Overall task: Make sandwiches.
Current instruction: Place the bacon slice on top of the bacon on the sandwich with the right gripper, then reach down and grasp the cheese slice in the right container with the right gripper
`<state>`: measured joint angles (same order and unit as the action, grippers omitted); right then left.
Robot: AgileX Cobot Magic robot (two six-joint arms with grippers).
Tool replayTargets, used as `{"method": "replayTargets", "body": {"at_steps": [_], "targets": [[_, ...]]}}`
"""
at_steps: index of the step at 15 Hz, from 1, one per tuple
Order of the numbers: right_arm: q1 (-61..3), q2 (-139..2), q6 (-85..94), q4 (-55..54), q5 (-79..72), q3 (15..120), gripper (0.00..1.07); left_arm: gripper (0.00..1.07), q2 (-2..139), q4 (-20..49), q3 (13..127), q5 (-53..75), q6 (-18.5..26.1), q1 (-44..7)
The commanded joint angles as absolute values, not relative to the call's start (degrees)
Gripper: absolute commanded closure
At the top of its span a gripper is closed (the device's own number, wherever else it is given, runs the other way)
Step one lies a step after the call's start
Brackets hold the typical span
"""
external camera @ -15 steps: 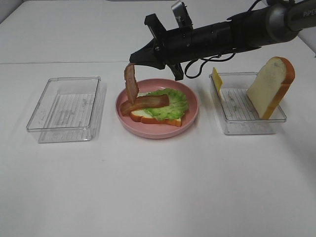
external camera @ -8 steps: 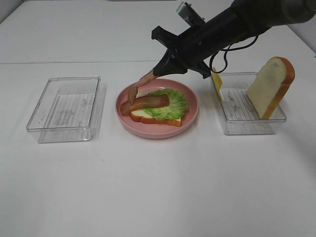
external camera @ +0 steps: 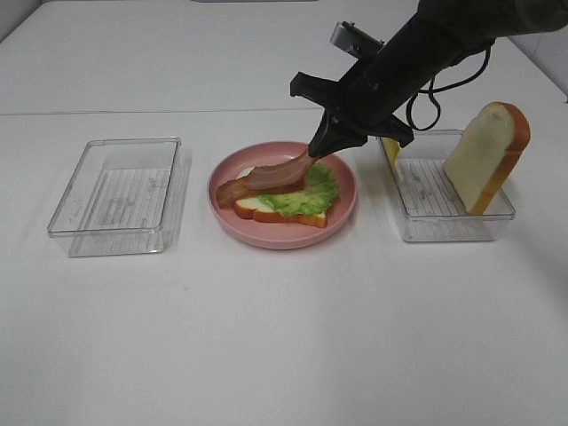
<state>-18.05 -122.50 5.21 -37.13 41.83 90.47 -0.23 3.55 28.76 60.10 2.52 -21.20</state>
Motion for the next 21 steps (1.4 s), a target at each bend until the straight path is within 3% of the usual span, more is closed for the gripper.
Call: {"method": "replayTargets", "body": {"at_steps": [1,3,5,13,17,21], "targets": [[-17.88,-121.98,5.10,-37.13,42.74,90.70,0.83,0.27,-1.60,3.55,28.71,59.59,2.81,-21.31],[-17.88,-121.98,5.10,-37.41,44.52,90.70,0.52,0.27,-1.60,3.55,28.71,59.59,2.81,-21.31],[-17.88,-121.87,5.21,-37.30,47.73,90.70,0.36,0.27,-1.60,3.55,28.71,59.59,2.81,-21.31],[-17.88,-121.81,4.13,-20.23,72.08,107.20,0.36,0.27,-1.60,3.55,28.71,59.59,2.81,-21.31],[-17.88,-121.81,-1.60,-6.19,72.48,113.67,0.36,0.27,-1.60,3.55,28.71,59.59,2.81,-21.31],[-17.82,-122.61,-2.46,-2.29,66.58,113.79,0.36,0.27,-1.60,3.55,28.71,59.59,2.81,-21.31]]}}
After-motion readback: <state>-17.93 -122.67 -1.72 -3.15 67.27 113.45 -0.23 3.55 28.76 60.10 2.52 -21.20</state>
